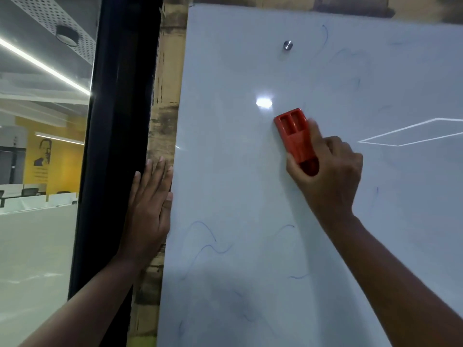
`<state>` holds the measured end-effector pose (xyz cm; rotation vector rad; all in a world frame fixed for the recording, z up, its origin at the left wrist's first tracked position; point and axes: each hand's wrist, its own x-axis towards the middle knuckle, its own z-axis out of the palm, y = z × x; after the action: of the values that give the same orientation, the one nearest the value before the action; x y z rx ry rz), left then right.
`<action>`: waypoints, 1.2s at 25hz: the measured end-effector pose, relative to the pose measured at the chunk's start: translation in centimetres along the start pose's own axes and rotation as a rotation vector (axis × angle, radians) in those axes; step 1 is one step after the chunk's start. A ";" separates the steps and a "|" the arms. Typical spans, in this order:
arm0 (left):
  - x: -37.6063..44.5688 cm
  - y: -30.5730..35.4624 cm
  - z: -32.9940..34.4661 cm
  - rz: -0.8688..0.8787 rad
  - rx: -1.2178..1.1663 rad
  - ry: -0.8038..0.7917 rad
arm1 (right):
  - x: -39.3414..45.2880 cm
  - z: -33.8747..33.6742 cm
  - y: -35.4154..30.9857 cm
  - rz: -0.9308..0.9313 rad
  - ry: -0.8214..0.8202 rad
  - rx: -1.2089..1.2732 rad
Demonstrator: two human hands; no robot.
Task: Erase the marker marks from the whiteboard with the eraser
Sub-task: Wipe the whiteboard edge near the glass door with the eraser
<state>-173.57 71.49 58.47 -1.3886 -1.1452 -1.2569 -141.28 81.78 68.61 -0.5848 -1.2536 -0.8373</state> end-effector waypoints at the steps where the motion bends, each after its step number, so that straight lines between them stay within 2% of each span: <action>1: -0.3 0.0 0.0 -0.001 0.000 0.000 | -0.4 0.0 -0.3 0.070 -0.009 0.010; 4: -0.8 0.1 0.1 -0.013 -0.009 -0.003 | -1.8 0.0 -3.4 0.116 -0.062 0.135; 6: -1.4 0.1 0.1 -0.022 -0.017 -0.011 | -4.3 -0.1 -6.5 -0.011 -0.132 0.199; 10: -2.7 0.1 -0.2 -0.023 -0.019 -0.034 | -12.7 -1.8 -10.8 -0.379 -0.330 0.312; 14: -4.1 0.3 -0.3 -0.044 -0.023 -0.061 | -15.6 -3.0 -10.7 -0.519 -0.407 0.298; 16: -4.7 0.3 -0.4 -0.038 -0.026 -0.064 | -14.2 -2.9 -9.9 -0.469 -0.391 0.276; 21: -6.2 0.4 -0.1 -0.053 -0.029 -0.059 | -10.0 -3.1 -5.8 -0.121 -0.282 0.223; 24: -7.2 0.4 0.1 -0.052 -0.015 -0.058 | -10.9 -3.2 -7.0 0.037 -0.272 0.286; 26: -7.5 0.3 0.1 -0.049 -0.012 -0.059 | -13.4 -3.4 -9.5 -0.025 -0.339 0.317; 30: -7.6 0.4 -0.1 -0.050 -0.012 -0.069 | -20.4 -4.7 -13.0 -0.334 -0.521 0.325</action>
<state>-173.52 70.91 50.87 -1.4292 -1.2279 -1.2612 -150.96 75.08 46.97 -0.3397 -1.9598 -0.7520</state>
